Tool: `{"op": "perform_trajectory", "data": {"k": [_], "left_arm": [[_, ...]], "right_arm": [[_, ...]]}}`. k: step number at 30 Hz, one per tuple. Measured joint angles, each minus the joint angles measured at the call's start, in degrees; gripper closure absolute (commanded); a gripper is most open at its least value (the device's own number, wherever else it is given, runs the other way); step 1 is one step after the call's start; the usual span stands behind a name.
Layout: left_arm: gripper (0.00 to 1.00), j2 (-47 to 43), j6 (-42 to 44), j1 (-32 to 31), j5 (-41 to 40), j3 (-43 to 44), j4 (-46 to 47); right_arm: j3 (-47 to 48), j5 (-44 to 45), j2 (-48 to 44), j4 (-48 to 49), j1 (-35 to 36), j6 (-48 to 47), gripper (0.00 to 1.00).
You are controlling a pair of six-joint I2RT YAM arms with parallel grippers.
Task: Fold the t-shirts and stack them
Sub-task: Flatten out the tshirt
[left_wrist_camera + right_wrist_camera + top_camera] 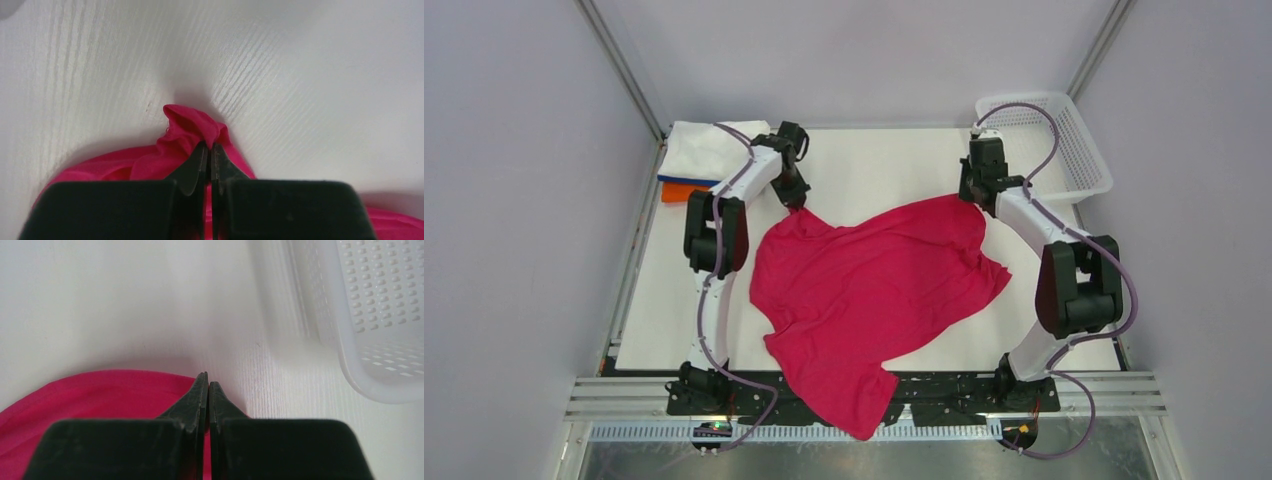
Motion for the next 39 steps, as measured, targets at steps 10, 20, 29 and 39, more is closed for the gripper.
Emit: {"op": "perform_trajectory", "data": {"k": [10,20,29,39], "left_arm": [[1.0,-13.7,4.7,-1.4,-6.7,-10.3,4.2],[1.0,-49.4,11.1,-9.7,-18.6,-17.3,10.7],[1.0,-68.8,16.2,-13.8,-20.1,-20.7,12.0],[1.0,-84.6,21.9,-18.2,-14.1,-9.2,11.9]], "right_arm": [[-3.9,0.1,-9.7,1.4,0.0,-1.0,0.95],[-7.1,-1.0,-34.2,0.9,0.0,-2.0,0.95],[0.9,-5.7,-53.9,-5.7,0.0,-4.2,0.95],[21.5,-15.9,-62.1,-12.9,0.0,-5.4,0.95]]}}
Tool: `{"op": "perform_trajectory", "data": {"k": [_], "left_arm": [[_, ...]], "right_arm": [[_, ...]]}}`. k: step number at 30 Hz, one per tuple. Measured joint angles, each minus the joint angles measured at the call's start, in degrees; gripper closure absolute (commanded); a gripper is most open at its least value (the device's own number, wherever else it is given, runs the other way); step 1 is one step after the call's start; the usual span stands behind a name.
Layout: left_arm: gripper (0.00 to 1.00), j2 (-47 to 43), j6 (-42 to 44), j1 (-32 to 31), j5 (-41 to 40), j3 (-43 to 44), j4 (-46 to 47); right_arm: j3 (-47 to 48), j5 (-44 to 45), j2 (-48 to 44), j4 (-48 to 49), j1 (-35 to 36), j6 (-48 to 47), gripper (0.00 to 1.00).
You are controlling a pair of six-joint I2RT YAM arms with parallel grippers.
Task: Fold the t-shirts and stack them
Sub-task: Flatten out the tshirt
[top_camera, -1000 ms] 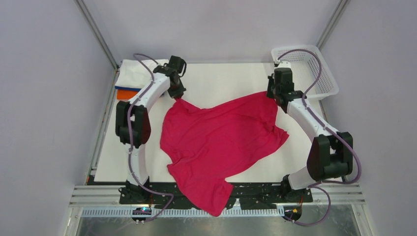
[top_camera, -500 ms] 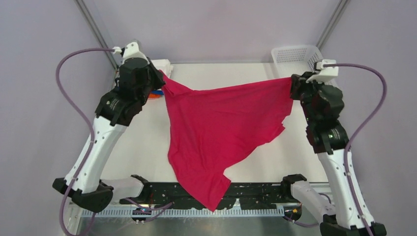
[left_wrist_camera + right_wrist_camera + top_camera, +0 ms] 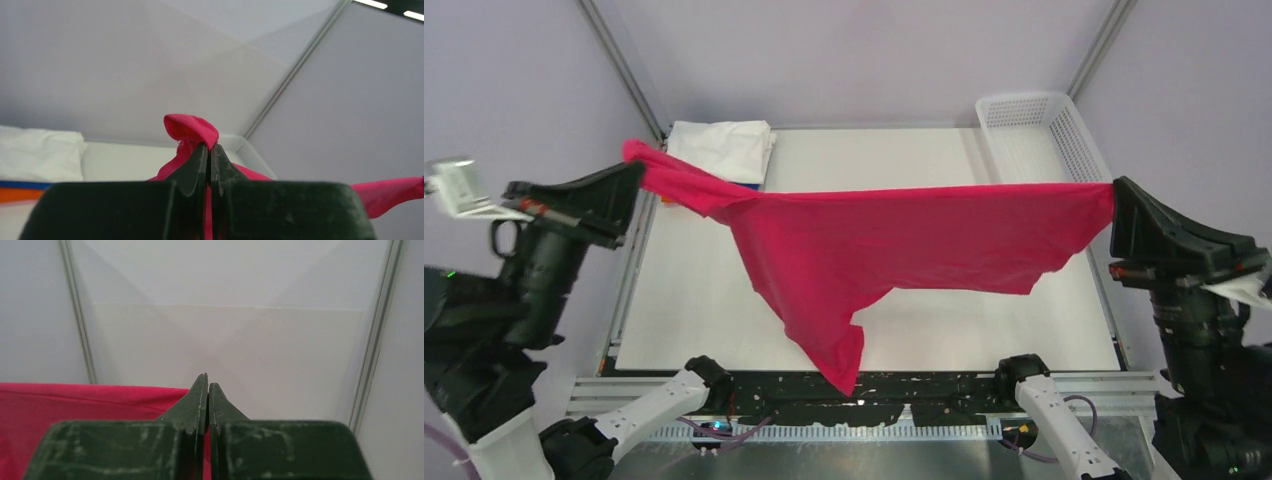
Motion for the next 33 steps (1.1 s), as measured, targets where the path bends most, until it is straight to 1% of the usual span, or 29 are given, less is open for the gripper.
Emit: {"op": "perform_trajectory", "data": {"k": [2,6,10,13,15,17,19,22,24,25,26,28,29,31,32,33], "left_arm": [[1.0,-1.8,0.7,0.0,2.5,3.4,0.2],[1.0,-3.3,2.1,-0.1,8.5,9.7,0.5],[1.0,-3.1,3.2,-0.1,10.5,11.3,0.2],[1.0,-1.7,4.5,-0.1,10.0,11.0,0.3],[1.0,-1.0,5.5,-0.1,8.5,9.3,0.9],[1.0,0.2,7.0,-0.1,5.8,7.2,1.7],[1.0,3.0,8.9,-0.2,0.9,5.4,3.2],[1.0,11.2,12.1,0.6,-7.0,3.4,6.5],[1.0,18.5,13.4,2.9,-9.5,3.1,8.2],[1.0,24.2,14.0,4.5,-10.3,3.3,9.1],[0.99,28.0,14.6,5.4,-10.8,3.3,9.8],[0.94,38.8,15.6,7.5,-11.6,3.5,11.6],[0.9,44.2,16.1,8.2,-11.4,3.5,12.1],[0.72,55.6,16.5,9.4,-10.2,4.5,11.8],[0.64,63.3,16.3,9.7,-8.9,7.4,10.2],[0.51,66.4,16.4,10.4,-8.3,8.7,9.9]], "right_arm": [[3.4,-1.6,-0.9,-1.4,0.0,-0.1,0.95],[6.4,-4.2,-2.5,-3.0,0.0,0.3,0.95],[6.6,-5.5,-3.2,-4.6,0.0,1.0,0.95],[6.3,-5.2,-3.1,-5.5,0.0,1.2,0.95],[5.3,-4.2,-3.1,-5.4,0.0,1.2,0.95],[3.3,-2.9,-2.8,-5.0,0.0,1.2,0.95],[0.3,-1.3,-1.9,-3.7,0.0,1.2,0.95],[-6.0,3.6,1.9,-0.8,0.0,1.4,0.95],[-10.8,7.8,6.4,1.7,0.0,1.7,0.95],[-13.8,10.5,9.7,3.5,0.0,2.0,0.95],[-15.8,12.1,12.4,4.4,0.0,2.3,0.95],[-20.7,15.8,20.0,7.5,0.0,2.8,0.95],[-22.5,17.1,24.5,8.8,0.0,3.0,0.95],[-24.3,18.7,33.4,10.7,-0.1,3.2,0.94],[-24.6,19.2,38.7,11.9,-0.1,3.2,0.92],[-24.6,19.4,44.1,13.1,-0.2,3.2,0.81]]}}
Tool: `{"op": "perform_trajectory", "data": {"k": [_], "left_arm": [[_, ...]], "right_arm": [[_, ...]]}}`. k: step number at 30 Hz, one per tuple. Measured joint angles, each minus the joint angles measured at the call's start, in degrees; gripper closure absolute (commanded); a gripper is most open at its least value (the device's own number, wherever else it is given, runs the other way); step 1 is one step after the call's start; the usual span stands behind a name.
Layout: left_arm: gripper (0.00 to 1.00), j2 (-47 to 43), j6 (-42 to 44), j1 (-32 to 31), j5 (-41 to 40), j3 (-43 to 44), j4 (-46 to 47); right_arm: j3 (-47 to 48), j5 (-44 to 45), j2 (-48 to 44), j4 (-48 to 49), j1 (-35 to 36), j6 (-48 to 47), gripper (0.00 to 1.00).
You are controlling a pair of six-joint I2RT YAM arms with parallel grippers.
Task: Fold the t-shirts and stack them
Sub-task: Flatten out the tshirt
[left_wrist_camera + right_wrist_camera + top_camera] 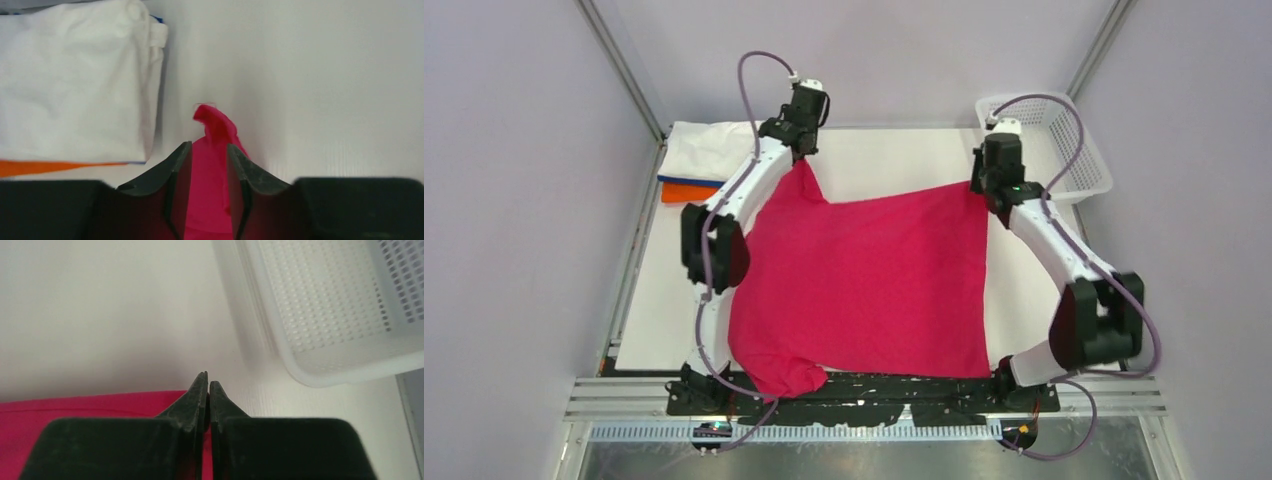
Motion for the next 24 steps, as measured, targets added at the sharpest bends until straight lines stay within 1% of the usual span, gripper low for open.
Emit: {"op": "perform_trajectory", "data": {"k": [1,2,3,4,5,6,8,10,12,14,18,21,24], "left_arm": [[0.32,6.0,-0.2,0.7,1.2,4.4,-3.1],[0.14,12.0,-0.1,1.3,2.7,9.8,-5.4],[0.02,17.2,-0.2,2.0,4.2,15.4,-7.3],[0.01,20.6,-1.2,2.6,5.7,19.3,-8.6],[0.0,24.0,-1.8,3.5,7.7,23.5,-10.3],[0.0,24.8,-2.6,4.0,8.8,24.7,-11.0],[0.0,23.9,-3.5,5.0,10.5,23.3,-11.3],[0.0,19.1,-4.4,6.0,11.5,16.2,-8.9],[0.0,13.5,-5.3,6.6,12.5,9.3,-8.2],[0.0,8.7,-6.6,6.7,13.4,4.8,-8.2],[0.0,0.3,-10.3,6.2,17.4,-1.9,-7.5],[0.0,-4.5,-13.1,6.0,22.3,-8.9,-5.5],[0.0,-5.2,-17.3,5.8,26.8,-13.6,-2.9]], "right_arm": [[0.1,0.2,3.6,1.2,0.0,0.0,0.71],[0.6,0.2,8.0,2.2,-0.1,0.0,0.46],[2.0,0.3,12.6,3.0,-0.1,-0.2,0.36],[3.3,0.3,15.9,3.6,-0.2,0.2,0.22],[5.7,0.4,20.1,3.7,-0.3,-0.4,0.16],[6.7,0.3,21.6,4.0,-0.2,-0.2,0.09],[8.8,-0.1,24.3,4.3,-0.2,-0.5,0.0],[9.0,-0.7,23.9,4.9,-0.2,-0.4,0.04],[9.0,-1.7,22.6,5.4,-0.3,-0.2,0.05],[7.9,-2.9,20.2,5.9,-0.3,0.7,0.05],[2.3,-6.8,12.1,6.0,-0.3,3.4,0.05],[-3.3,-11.2,6.2,6.0,-0.2,5.7,0.04],[-8.5,-15.0,3.1,5.9,-0.2,7.4,0.05]]}}
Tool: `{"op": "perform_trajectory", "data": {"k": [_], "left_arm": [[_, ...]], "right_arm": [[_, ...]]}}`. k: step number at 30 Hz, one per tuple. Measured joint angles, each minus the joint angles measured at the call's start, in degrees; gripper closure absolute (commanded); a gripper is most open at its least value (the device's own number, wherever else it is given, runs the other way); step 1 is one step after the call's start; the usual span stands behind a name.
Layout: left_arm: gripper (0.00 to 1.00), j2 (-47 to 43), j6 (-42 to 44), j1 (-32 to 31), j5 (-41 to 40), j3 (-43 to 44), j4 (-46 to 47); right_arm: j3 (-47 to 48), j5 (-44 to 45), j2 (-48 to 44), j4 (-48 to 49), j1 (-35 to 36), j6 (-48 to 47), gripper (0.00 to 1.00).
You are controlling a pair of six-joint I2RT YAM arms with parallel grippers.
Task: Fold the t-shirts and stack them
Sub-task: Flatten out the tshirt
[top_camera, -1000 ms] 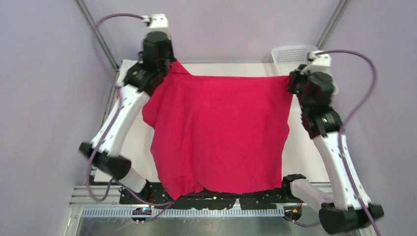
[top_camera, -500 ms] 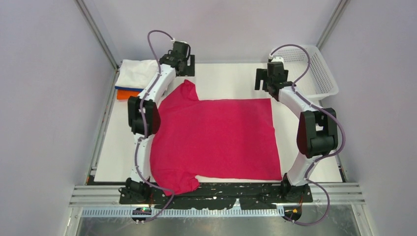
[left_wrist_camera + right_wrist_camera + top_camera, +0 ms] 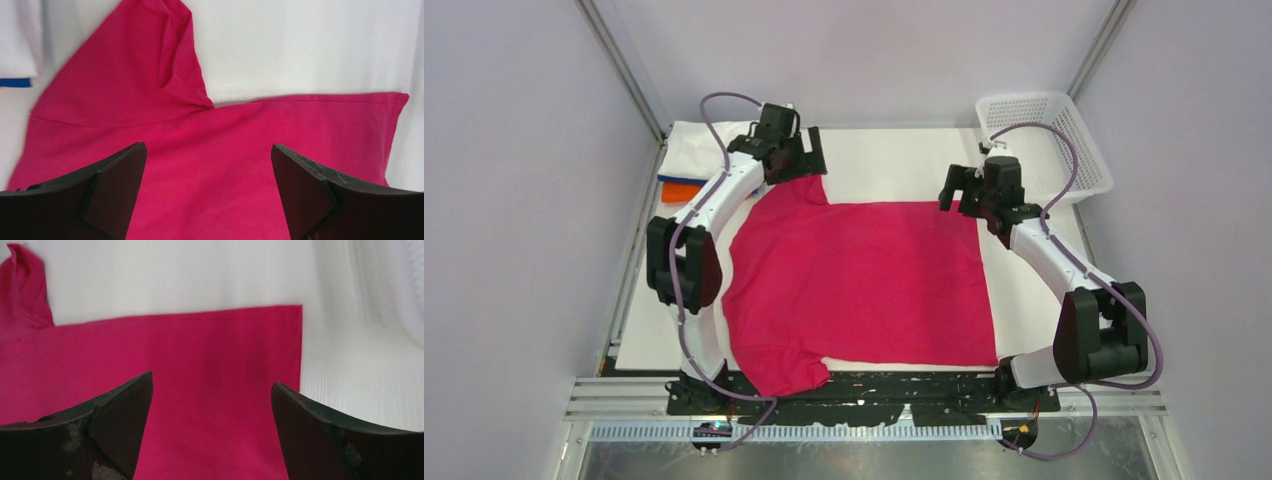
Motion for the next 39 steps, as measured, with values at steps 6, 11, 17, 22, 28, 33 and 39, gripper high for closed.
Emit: {"op": "perform_trajectory", "data": {"k": [6,11,17,22,28,33,39], "left_arm": [[0.0,8.0,-10.4,0.3,6.0,-0.3,4.6],[0.0,14.8,-19.6,1.0,7.0,-0.1,7.9],[0.0,16.0,-27.0,1.6,2.2,-0.2,9.4],[0.0,16.0,-29.4,1.7,-1.7,-0.6,9.7],[0.0,16.7,-31.1,1.5,-1.7,0.0,9.8],[0.0,20.1,-32.4,1.1,-1.3,3.1,9.7],[0.0,21.0,-33.2,0.6,-0.2,4.4,10.3]], "right_arm": [[-6.8,-4.6,-0.6,-0.7,0.0,2.1,0.05],[-7.3,-6.6,-0.6,-0.3,0.0,2.9,0.04],[-7.3,-7.5,-0.3,-0.2,0.0,3.0,0.05],[-7.3,-7.5,0.5,-0.2,0.0,2.9,0.05],[-7.3,-7.2,0.6,-0.3,0.0,2.9,0.05],[-7.3,-6.4,0.6,-0.4,0.0,2.7,0.05],[-7.3,-5.5,0.5,-0.6,-0.3,2.6,0.05]]}}
